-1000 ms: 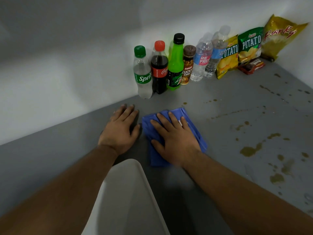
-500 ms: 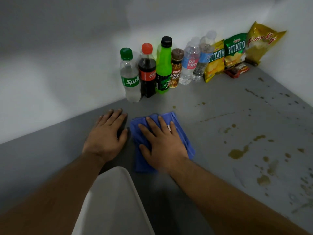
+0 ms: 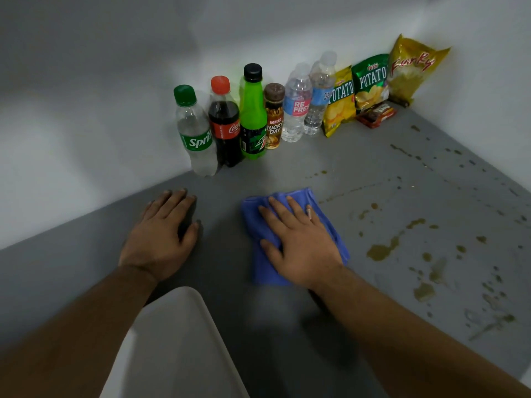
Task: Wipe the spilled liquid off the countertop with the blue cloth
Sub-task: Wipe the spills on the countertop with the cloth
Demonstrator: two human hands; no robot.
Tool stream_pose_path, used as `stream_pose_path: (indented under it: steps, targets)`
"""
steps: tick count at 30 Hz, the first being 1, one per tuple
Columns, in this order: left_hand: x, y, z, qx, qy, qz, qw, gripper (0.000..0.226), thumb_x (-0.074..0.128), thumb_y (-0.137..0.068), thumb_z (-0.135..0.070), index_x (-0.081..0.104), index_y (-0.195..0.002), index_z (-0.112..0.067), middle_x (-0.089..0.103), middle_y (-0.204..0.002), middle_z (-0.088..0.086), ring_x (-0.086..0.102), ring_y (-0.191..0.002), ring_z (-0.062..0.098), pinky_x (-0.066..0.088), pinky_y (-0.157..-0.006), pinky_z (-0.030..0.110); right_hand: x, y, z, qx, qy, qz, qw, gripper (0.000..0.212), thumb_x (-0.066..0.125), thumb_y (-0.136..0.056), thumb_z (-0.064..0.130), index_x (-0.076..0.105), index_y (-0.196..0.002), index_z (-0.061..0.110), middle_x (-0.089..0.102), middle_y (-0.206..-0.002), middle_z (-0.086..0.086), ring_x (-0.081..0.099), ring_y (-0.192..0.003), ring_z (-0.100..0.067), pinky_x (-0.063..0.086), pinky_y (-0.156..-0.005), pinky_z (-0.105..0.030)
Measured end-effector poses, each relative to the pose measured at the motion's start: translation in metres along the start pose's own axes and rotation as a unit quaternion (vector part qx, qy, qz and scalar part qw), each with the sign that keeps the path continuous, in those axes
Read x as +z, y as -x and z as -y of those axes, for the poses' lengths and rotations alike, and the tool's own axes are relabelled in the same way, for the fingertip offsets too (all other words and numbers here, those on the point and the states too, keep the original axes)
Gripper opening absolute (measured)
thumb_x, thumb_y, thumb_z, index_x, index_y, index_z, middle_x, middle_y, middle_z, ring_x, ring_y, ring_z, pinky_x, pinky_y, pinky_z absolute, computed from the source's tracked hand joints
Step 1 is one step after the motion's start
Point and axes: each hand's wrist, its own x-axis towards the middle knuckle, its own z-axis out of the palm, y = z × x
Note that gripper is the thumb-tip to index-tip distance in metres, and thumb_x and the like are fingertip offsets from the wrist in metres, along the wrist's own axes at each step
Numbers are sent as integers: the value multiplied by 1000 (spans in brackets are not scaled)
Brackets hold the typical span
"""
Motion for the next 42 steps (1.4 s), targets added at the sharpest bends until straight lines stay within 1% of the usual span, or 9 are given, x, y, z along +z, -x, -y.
stream_pose_path:
  steps: [4,8,13,16,20,24,32,37,42]
  targets:
    - [1,-1,-3,11,-10,-11,1000,73,26,-98,-62,26,-162,-26,22,-172,-1,10,-160,20,8,-131,43,-9,-32,-21,59,28,-9,998,69,24,-103,63,12,-164,34,6,-174,6,-1,-160,-26,-2,-128,-54]
    - [-3,-3,-6,34,-10,8,999,70,31,-99,-54,31,-161,-22,27,-170,0,17,-159,21,11,-131,42,-8,-64,-5,91,21,-11,996,68,27,-104,60,16,-164,30,7,-174,2,-1,-160,-31,2,-126,-59]
    - [-5,-23,-49,115,57,10,992,53,56,-93,-37,58,-143,-19,51,-155,2,43,-145,27,29,-124,37,-5,-22,-6,17,-3,-18,1000,67,27,-102,59,19,-163,33,12,-173,6,3,-160,-27,-3,-126,-52]
    - [6,-36,-91,117,118,-20,986,41,66,-90,-22,67,-131,-13,59,-146,7,51,-138,29,34,-121,38,-4,-1,-21,30,1,-15,999,68,20,-101,64,17,-163,37,12,-173,9,4,-159,-24,-2,-126,-50]
    - [25,-33,-117,71,98,-33,992,55,59,-95,-26,52,-149,-17,44,-161,5,34,-151,26,20,-129,46,-11,-17,-45,88,21,-23,996,67,20,-102,64,16,-164,36,10,-173,9,2,-160,-24,1,-128,-53]
    - [31,-34,-118,66,58,-44,995,58,55,-96,-30,46,-152,-18,41,-163,4,32,-152,26,18,-129,48,-18,-57,-48,119,30,-5,992,66,23,-106,57,12,-165,31,5,-174,3,-2,-160,-28,0,-127,-57]
    - [29,-35,-120,78,24,-29,996,61,47,-102,-33,33,-160,-17,27,-170,3,19,-159,24,15,-130,48,-12,-2,-46,55,7,-2,998,65,18,-104,59,11,-164,35,6,-173,8,0,-160,-23,-3,-128,-49]
    - [30,-34,-121,83,18,-32,996,59,48,-103,-35,38,-158,-15,31,-169,5,22,-158,26,14,-130,48,-21,-36,-71,101,32,2,994,67,18,-105,61,7,-165,34,2,-174,6,-2,-160,-26,-5,-127,-52]
    - [28,-34,-122,80,21,-34,996,58,53,-101,-32,44,-154,-13,36,-166,7,28,-155,29,18,-128,50,-18,-38,-54,126,34,2,991,68,21,-106,56,9,-165,25,3,-174,-1,-3,-160,-29,-1,-127,-55]
